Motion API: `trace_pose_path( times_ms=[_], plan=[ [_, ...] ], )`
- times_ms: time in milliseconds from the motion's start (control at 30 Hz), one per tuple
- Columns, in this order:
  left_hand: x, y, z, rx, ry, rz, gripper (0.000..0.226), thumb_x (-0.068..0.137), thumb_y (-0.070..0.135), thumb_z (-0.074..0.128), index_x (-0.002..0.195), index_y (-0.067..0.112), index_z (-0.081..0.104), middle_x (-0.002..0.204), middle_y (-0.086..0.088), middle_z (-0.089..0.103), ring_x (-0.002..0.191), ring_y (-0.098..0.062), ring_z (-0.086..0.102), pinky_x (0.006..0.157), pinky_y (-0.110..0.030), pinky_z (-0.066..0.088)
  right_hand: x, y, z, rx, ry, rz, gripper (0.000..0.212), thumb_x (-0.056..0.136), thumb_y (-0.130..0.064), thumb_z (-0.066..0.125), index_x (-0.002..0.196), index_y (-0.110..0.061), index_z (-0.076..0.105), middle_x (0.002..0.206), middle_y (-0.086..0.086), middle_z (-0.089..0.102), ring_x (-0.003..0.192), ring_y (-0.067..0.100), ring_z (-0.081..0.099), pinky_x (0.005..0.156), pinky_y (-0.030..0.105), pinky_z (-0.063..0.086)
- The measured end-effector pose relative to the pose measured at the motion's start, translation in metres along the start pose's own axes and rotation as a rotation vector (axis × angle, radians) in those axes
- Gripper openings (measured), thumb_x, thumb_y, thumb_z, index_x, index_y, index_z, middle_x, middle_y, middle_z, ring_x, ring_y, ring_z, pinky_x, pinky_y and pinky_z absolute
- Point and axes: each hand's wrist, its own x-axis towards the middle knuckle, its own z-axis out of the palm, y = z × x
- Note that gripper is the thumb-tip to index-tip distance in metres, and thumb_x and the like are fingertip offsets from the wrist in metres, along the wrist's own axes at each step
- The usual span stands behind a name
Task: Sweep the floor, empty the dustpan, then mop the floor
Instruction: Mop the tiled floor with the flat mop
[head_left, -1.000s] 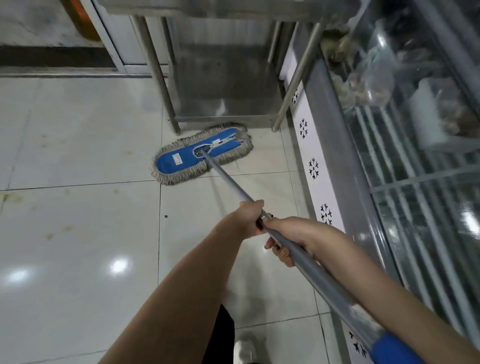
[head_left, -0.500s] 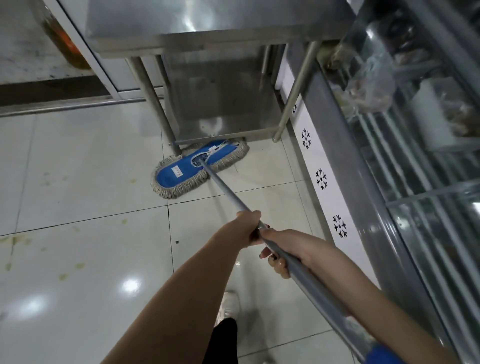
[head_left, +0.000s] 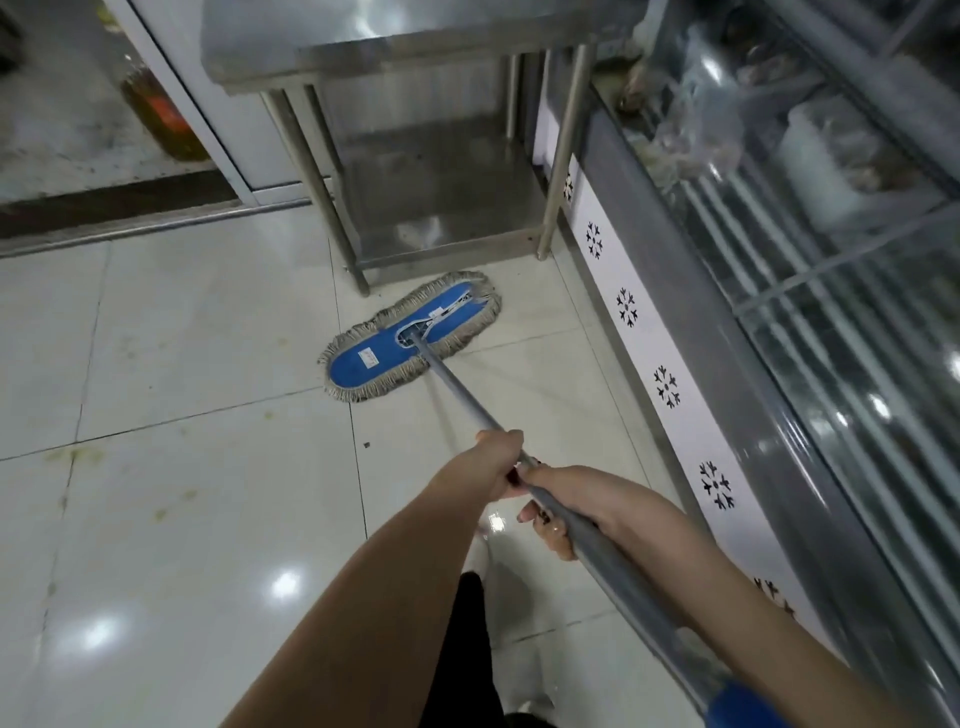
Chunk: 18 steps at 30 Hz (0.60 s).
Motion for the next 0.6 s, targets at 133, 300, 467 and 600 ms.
trace_pose_path(
  times_ms=[133, 300, 467, 600],
  plan=[
    [-0.036, -0.078, 0.019, 0.013, 0.012, 0.012, 0.025, 0.100, 0.016, 0.037, 0.121, 0.003, 0.039, 0.078, -0.014, 0.052, 0.060, -0.020, 0.054, 0.029, -0.018, 0.041, -0.025, 0.082, 0.009, -0.041, 0.011, 0.026, 0.050, 0.097, -0.048, 0.042, 0.069, -0.007, 0.044, 0.031, -0.001, 0.039, 0.019, 0.005, 0.032, 0.027, 0.007, 0.026],
    [-0.085, -0.161, 0.031, 0.014, -0.024, -0.007, 0.023, 0.099, 0.017, 0.037, 0.117, 0.003, 0.041, 0.080, -0.013, 0.053, 0.065, -0.020, 0.054, 0.031, -0.021, 0.045, -0.043, 0.173, 0.021, -0.088, 0.024, 0.066, 0.049, 0.097, -0.048, 0.043, 0.075, -0.004, 0.047, 0.033, 0.000, 0.039, 0.020, 0.006, 0.032, 0.029, 0.007, 0.028],
    [-0.127, -0.230, 0.030, 0.021, -0.023, -0.019, 0.035, 0.099, 0.018, 0.039, 0.130, 0.003, 0.039, 0.084, -0.013, 0.052, 0.066, -0.021, 0.053, 0.029, -0.022, 0.044, -0.066, 0.246, 0.045, -0.118, 0.023, 0.088, 0.051, 0.096, -0.049, 0.044, 0.074, -0.003, 0.049, 0.034, -0.001, 0.041, 0.022, 0.005, 0.034, 0.028, 0.009, 0.028],
    [-0.156, -0.281, 0.014, 0.006, -0.035, -0.032, 0.034, 0.099, 0.018, 0.038, 0.130, 0.003, 0.037, 0.081, -0.013, 0.051, 0.065, -0.020, 0.053, 0.029, -0.023, 0.045, -0.076, 0.296, 0.079, -0.102, 0.033, 0.074, 0.051, 0.096, -0.048, 0.046, 0.075, -0.002, 0.052, 0.035, 0.000, 0.042, 0.023, 0.006, 0.035, 0.029, 0.010, 0.030]
  ],
)
